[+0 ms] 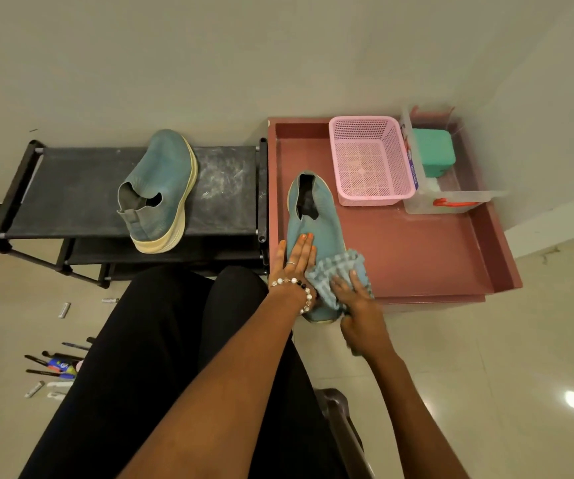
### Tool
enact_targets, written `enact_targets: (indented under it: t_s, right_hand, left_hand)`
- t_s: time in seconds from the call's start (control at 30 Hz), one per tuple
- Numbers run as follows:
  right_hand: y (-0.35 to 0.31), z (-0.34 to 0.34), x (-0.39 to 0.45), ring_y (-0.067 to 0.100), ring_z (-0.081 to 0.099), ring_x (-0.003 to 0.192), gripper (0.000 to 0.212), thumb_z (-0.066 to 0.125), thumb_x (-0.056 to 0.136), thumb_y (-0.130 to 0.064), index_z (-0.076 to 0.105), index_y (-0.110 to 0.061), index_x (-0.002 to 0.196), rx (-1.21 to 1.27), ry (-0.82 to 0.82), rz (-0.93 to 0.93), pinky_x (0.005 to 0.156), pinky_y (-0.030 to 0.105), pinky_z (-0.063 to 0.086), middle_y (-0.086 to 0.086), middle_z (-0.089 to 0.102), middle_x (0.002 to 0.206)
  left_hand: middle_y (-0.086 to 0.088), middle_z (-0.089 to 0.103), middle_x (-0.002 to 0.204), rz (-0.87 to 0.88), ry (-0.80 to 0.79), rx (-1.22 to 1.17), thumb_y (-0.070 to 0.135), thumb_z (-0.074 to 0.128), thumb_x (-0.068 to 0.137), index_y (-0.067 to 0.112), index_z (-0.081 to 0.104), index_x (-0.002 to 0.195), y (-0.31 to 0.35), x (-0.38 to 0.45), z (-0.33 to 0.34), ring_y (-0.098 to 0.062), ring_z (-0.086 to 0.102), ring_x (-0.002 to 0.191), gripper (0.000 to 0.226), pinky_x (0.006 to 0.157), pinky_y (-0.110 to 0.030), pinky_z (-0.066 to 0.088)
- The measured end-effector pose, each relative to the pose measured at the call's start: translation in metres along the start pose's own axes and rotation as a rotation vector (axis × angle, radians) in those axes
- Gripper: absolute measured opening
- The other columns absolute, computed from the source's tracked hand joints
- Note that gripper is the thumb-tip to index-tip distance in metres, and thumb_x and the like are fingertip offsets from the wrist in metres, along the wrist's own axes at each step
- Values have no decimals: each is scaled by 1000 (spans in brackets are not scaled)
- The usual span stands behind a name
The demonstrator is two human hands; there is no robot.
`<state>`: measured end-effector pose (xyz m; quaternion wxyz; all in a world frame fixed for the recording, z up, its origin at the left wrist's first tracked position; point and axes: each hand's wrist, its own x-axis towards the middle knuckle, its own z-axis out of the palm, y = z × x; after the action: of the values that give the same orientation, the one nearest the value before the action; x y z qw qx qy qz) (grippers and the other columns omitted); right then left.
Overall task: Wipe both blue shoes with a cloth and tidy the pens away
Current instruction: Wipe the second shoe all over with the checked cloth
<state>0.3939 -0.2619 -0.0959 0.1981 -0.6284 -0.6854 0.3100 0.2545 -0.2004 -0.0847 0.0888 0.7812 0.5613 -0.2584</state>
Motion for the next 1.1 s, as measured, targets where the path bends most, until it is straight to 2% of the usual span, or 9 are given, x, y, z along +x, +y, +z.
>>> enact_targets:
  t_s: [0.07,0.13,0.27,0.4,0.5,0.6,0.73,0.93,1.1]
  right_hand:
    - [-3,-17,-9,10,25,135,67,39,70,18,57,-9,129,106,-94,86,106,13,21,-5,37,137]
    - [-6,-42,-3,12,49,118,52,42,76,17,68,-9,113,188,-175,253,97,20,38,-2,54,123]
    - [-11,-84,33,28,65,75,27,47,87,-1,69,-10,75,450,159,592,70,44,54,13,70,81]
    - [-36,-88,67,18,51,56,19,42,90,0,59,-3,83,323,364,397,51,24,43,7,55,68]
    - [-39,-59,86,27,58,91,46,44,89,4,51,-14,130,-49,66,111,74,36,51,13,60,108]
    - [-20,-18,90,33,16,142,74,49,82,1,24,-16,149,-465,-171,-13,108,46,34,5,13,158]
    - [-20,-7,72,32,4,145,74,52,83,-12,20,-12,150,-562,-241,36,114,48,22,3,8,159]
    - [0,-5,7,49,57,108,58,69,58,0,65,-3,116,-458,-167,-74,83,58,51,14,66,118]
    - [-17,-11,39,32,16,142,67,58,87,-27,30,-18,147,-673,-206,-6,103,48,31,-4,26,154]
  left_hand:
    - [-14,-34,152,15,12,17,50,22,99,4,-19,149,0,-2,1,-27,-32,141,79,111,-54,-18]
    - [-12,-33,153,36,-2,-56,58,26,97,5,-18,149,-2,-1,0,-25,-31,141,87,112,-53,-17]
    - [-8,-26,157,45,-26,-206,70,39,87,7,-12,151,-4,0,-9,-19,-26,144,103,116,-50,-14]
    - [-9,-19,159,108,43,-163,71,37,87,8,-4,153,-5,-1,-17,-20,-20,146,100,114,-53,-16]
    - [-8,-20,159,107,19,-132,78,33,83,9,-8,152,-5,-2,-15,-17,-20,146,107,111,-56,-20]
    - [-4,-11,161,78,-36,-99,83,25,80,11,-6,153,-5,-4,-13,-16,-17,147,107,109,-56,-23]
    - [-2,-14,160,86,-39,-69,83,19,81,16,-12,152,-6,-3,-10,-18,-19,146,102,109,-58,-22]
    - [-5,-37,152,52,11,-42,84,28,79,16,-22,149,-4,2,-3,-19,-35,139,110,99,-58,-30]
    - [-3,-32,155,86,-31,-65,84,29,79,22,-23,148,-3,1,-5,-19,-35,140,106,101,-59,-28]
